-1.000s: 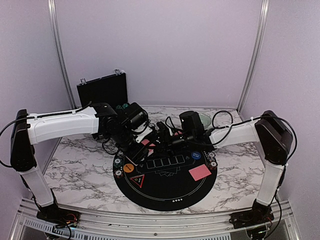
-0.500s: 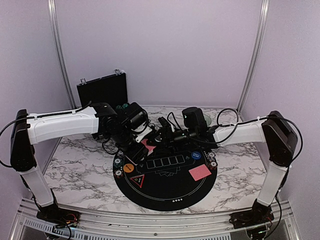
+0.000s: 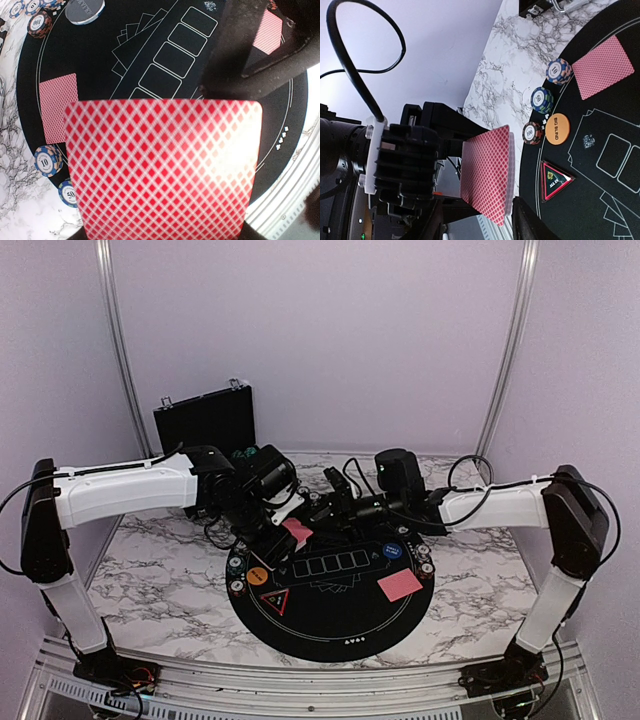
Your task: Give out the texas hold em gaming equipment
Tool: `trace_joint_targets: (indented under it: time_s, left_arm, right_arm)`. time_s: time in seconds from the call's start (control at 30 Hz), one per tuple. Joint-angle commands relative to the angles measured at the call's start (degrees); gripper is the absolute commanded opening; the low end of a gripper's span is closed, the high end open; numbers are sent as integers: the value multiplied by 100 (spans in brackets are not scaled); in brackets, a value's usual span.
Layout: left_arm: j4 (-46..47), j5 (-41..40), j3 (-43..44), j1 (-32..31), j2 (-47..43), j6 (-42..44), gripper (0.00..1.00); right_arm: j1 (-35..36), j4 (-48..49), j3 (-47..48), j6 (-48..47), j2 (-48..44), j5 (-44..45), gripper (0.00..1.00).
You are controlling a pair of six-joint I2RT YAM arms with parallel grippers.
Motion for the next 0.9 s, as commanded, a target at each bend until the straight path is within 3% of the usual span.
trace_joint_targets:
  time_s: [0.0,0.87]
  left_arm:
    - [47,-9,66,-19,-148,50,50]
    - [47,-23,58,-19,-163,55,50]
  right_arm:
    - [-35,-7,-44,13,-184,-3,43]
    - [32,345,-76,241,221,-206,23]
